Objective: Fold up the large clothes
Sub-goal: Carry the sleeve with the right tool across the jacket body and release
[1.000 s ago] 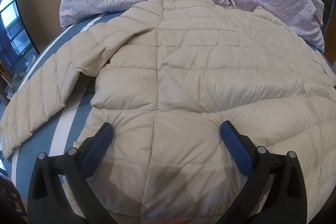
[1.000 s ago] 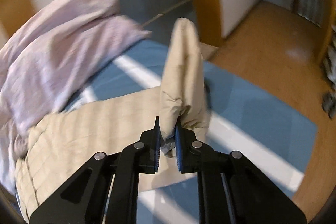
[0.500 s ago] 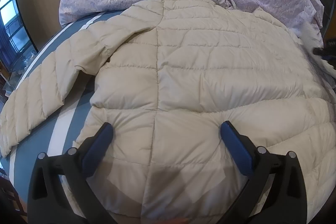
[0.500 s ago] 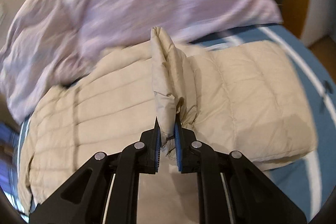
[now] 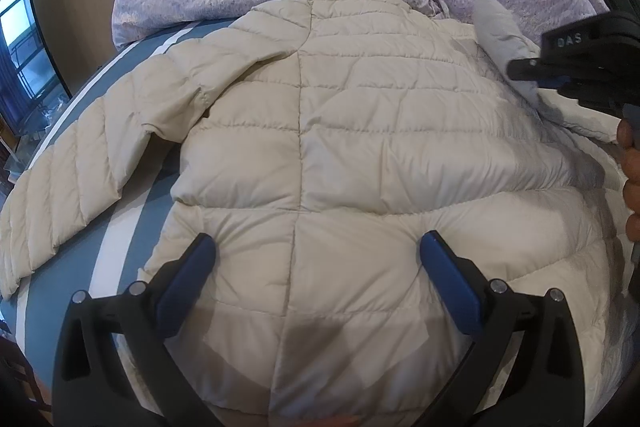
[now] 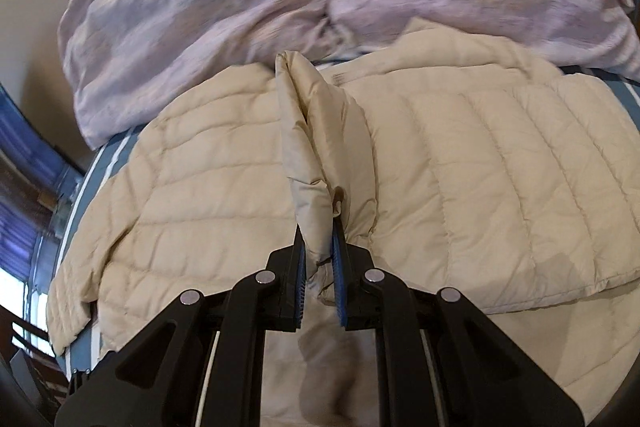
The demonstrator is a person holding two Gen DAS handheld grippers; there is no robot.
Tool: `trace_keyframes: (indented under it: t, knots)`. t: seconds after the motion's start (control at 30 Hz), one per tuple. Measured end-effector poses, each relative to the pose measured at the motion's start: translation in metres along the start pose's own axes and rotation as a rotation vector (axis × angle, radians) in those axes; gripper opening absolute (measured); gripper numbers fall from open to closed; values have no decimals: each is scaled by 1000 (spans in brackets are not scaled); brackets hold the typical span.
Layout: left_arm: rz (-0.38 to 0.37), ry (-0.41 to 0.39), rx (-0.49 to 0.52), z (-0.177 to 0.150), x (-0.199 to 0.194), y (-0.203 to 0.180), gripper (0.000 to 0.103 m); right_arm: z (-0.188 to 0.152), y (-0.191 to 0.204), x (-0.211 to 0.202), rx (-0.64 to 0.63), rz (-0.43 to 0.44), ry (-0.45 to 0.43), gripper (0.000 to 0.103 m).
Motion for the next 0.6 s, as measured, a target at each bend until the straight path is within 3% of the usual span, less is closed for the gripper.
trace_keyframes:
  t: [0.17, 0.23, 0.3, 0.43, 0.53, 0.6]
  knots:
    - [0, 0, 0, 0, 0, 0, 101, -4, 25, 6, -34, 37, 42, 14]
    - [-1, 0, -1, 0, 0, 0, 101, -8, 34, 6, -52, 57, 66, 23]
    - [-1, 0, 0, 0, 0, 0, 101, -8, 40, 1, -54, 98, 70, 46]
    - [5, -1, 4, 0, -1, 1, 101, 4, 39, -27, -56, 145, -22, 56]
    - [7, -1, 6, 0, 0, 0, 101, 17, 17, -46, -51, 40, -124, 68]
    - [8, -1, 6, 0, 0, 0, 101, 22, -8, -46, -54, -126, -159, 70]
Point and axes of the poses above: each gripper's, at about its wrist camera, not at the fingertips, and x roughly the way its jaws point, y to its left, z to its top, the point moved 5 cm from there along x, roughly the way its jaws point, and after that the axes turned 7 degrees about z, right-handed, at the moved point
